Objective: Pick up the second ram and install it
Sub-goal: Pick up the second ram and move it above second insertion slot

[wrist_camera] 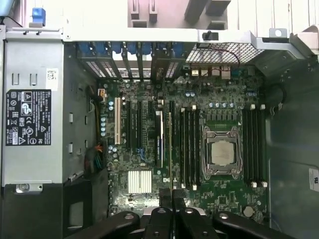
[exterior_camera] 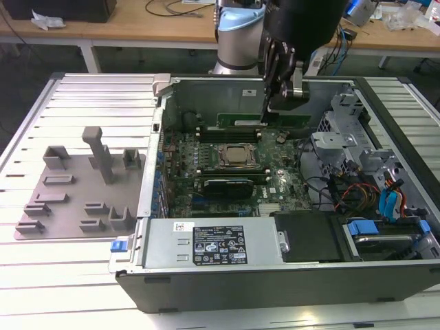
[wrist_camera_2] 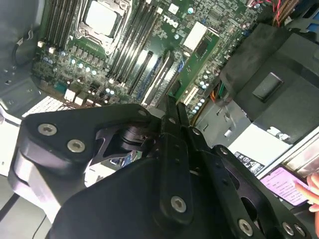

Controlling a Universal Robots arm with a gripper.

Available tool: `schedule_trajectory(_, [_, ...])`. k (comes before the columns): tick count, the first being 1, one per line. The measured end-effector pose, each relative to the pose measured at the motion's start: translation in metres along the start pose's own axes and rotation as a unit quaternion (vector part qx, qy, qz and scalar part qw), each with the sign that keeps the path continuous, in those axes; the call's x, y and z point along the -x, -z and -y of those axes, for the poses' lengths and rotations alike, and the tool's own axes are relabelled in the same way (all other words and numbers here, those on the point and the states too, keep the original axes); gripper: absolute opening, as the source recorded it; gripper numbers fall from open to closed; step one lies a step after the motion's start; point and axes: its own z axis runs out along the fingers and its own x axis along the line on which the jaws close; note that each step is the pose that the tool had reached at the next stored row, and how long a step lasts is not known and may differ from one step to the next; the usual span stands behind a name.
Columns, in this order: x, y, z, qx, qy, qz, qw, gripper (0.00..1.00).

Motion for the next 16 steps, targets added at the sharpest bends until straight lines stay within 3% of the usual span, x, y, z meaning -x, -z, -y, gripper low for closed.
schedule_trajectory(5, [0.0045, -0.0102, 0.0016, 0.0017, 0.000, 0.0000, 1.0000, 0.10])
schedule_trajectory(16, [0.0218, -0.0319, 0.0051, 0.0046, 0.000, -0.0001, 1.0000, 0.10])
